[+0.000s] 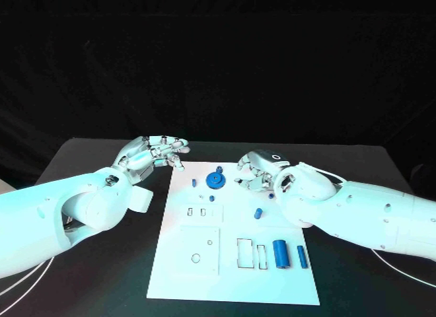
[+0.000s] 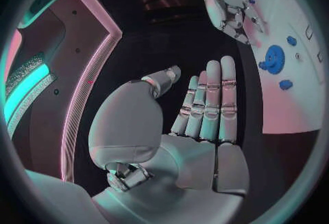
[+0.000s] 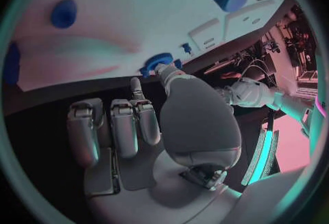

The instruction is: Assemble the parts on the task board

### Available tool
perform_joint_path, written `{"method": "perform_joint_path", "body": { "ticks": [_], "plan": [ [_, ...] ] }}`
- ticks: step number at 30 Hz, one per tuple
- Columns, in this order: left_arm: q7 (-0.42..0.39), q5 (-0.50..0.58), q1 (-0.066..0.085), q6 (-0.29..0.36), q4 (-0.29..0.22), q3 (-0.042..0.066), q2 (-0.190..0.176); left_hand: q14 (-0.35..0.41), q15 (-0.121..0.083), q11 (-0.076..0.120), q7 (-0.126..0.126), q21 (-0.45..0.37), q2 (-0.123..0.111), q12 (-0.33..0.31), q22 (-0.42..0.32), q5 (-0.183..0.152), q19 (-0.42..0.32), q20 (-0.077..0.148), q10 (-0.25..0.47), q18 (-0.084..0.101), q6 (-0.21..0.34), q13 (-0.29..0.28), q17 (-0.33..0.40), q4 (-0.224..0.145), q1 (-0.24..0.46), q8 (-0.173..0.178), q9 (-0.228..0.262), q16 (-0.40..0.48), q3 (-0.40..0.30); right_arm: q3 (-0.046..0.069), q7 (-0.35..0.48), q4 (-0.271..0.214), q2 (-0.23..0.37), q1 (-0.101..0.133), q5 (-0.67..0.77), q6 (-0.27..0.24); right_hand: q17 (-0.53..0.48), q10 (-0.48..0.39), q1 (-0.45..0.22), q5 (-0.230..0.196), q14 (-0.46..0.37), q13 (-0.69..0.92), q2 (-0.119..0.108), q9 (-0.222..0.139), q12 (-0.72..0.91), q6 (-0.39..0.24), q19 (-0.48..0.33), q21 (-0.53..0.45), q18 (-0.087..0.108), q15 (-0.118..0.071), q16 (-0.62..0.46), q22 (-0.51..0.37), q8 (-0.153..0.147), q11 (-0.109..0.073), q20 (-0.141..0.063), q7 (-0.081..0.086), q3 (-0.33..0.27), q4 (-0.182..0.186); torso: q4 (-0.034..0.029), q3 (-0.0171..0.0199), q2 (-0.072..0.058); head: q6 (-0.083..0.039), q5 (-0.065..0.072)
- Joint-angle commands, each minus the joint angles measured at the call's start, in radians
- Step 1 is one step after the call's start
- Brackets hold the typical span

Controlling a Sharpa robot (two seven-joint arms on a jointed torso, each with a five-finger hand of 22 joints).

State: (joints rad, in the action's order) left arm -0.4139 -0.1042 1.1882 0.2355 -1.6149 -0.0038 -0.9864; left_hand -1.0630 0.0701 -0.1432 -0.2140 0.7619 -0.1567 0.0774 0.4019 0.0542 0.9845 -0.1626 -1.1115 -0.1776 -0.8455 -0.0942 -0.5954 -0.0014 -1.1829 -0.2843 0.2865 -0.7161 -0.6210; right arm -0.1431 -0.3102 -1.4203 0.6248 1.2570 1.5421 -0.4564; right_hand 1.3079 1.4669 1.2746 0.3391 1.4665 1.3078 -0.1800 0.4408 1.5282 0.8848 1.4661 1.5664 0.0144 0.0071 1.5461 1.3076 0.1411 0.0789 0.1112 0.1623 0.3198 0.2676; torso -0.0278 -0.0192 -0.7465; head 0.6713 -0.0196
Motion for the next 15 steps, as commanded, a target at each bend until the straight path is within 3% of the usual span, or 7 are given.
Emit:
{"method": "perform_joint_path", "body": {
  "ticks": [1, 8, 15],
  "plan": [
    [-0.007, 0.001, 0.001, -0.016, 0.001, 0.001, 0.001, 0.004, 0.001, -0.003, -0.003, 0.007, 0.002, -0.005, 0.001, 0.002, -0.005, 0.000, 0.003, -0.004, 0.008, -0.001, 0.001, -0.003, -0.006, 0.006, 0.001, 0.004, -0.003, 0.005, 0.106, -0.043, 0.050, 0.016, -0.106, -0.089, 0.185, 0.061, 0.015, -0.003, 0.088, 0.219, -0.010, -0.002, -0.003, 0.004, 0.105, 0.004, -0.014, -0.001, 0.000, 0.263, -0.008, 0.002, 0.002, 0.002, 0.014, -0.005, 0.0060, 0.0022, 0.003, -0.003, -0.001],
    [-0.008, 0.002, 0.001, -0.016, 0.007, 0.001, 0.001, 0.004, 0.001, -0.003, -0.003, 0.007, 0.002, -0.005, 0.001, 0.002, -0.005, 0.000, 0.003, -0.004, 0.008, -0.001, 0.001, -0.003, -0.006, 0.006, 0.001, 0.004, -0.003, 0.013, 0.226, -0.116, 0.202, 0.049, -0.291, -0.014, 0.192, 0.053, 0.043, -0.081, 0.089, 0.211, -0.032, -0.004, -0.011, 0.001, 0.105, 0.004, -0.014, -0.001, 0.002, 0.263, -0.020, 0.003, 0.002, 0.002, 0.025, -0.022, 0.0155, 0.0080, 0.011, -0.005, 0.000],
    [-0.008, 0.003, 0.001, -0.018, 0.011, 0.001, 0.005, 0.004, 0.001, -0.003, -0.003, 0.007, 0.002, -0.005, 0.001, 0.002, -0.005, 0.000, 0.003, -0.004, 0.008, -0.001, 0.001, -0.003, -0.006, 0.006, 0.001, 0.004, -0.003, 0.013, 0.290, -0.087, 0.294, 0.056, -0.349, 0.077, 0.204, 0.054, 0.088, -0.102, 0.091, 0.212, -0.053, -0.003, -0.011, 0.005, 0.105, 0.004, -0.014, -0.009, 0.006, 0.263, -0.022, -0.002, -0.003, -0.005, 0.023, -0.051, 0.0248, 0.0165, 0.016, -0.003, 0.005]
  ]
}}
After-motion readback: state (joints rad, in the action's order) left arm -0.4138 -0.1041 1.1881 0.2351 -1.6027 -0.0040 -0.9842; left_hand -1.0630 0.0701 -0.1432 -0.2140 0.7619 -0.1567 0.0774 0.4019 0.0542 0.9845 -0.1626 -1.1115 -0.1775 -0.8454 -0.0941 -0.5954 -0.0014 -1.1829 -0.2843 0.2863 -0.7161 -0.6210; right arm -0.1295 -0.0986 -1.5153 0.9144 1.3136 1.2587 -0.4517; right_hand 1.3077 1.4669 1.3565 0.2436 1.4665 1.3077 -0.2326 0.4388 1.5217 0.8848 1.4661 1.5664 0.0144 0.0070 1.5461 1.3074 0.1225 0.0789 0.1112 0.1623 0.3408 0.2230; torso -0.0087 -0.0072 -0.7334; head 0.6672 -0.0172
